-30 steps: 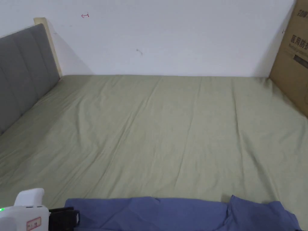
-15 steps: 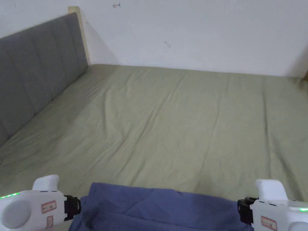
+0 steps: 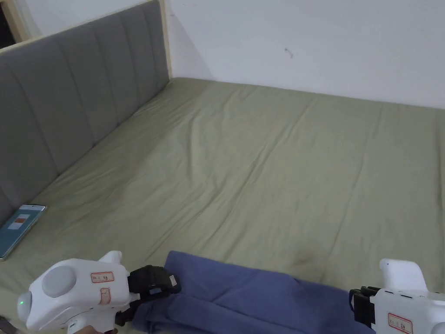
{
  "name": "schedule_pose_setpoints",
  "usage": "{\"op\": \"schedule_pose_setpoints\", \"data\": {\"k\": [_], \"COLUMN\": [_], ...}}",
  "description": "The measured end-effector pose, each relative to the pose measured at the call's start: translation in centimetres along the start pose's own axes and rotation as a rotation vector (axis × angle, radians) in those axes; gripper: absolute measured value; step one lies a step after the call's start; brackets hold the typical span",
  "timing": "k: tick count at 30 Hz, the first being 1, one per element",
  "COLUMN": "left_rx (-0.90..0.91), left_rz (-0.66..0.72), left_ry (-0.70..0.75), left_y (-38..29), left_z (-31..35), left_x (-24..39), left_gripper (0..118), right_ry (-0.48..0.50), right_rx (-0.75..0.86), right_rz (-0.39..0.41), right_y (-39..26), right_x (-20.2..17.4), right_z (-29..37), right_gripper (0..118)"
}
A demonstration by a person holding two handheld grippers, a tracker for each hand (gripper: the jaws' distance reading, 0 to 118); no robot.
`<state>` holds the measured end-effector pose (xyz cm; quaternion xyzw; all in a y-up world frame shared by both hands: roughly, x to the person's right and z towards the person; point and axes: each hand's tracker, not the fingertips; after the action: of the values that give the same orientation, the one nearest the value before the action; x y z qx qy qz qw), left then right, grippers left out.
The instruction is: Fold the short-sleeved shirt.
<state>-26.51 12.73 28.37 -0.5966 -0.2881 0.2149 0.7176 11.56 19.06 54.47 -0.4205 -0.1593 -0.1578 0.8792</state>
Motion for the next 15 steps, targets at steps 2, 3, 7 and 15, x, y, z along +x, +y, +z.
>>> {"op": "schedule_pose_setpoints", "data": {"k": [2,3,7,15], "left_rx": [0.005,-0.005,0.032,0.062], "left_rz": [-0.040,-0.054,-0.185,-0.194], "left_ry": [0.028,0.043,0.194,0.127], "left_y": [0.1,0.5,0.2,0.8], "left_z": [-0.7,-1.2,-1.5,0.0], "left_x": [0.4,-0.2,0.5,2.6], "left_gripper": [108,108,25,12], "right_ry": [-0.005,-0.003,0.016,0.023], "right_rx": [-0.013,-0.018,-0.036,-0.041], "right_rz": [-0.007,-0.017,-0.058,-0.090], "right_y": [-0.3,-0.4,-1.0,-1.5], "right_x": [0.4,0.6,1.1,2.3], "right_z": [-0.2,-0.3,-0.6,-0.6], "right_gripper": [0,0,0,0]}}
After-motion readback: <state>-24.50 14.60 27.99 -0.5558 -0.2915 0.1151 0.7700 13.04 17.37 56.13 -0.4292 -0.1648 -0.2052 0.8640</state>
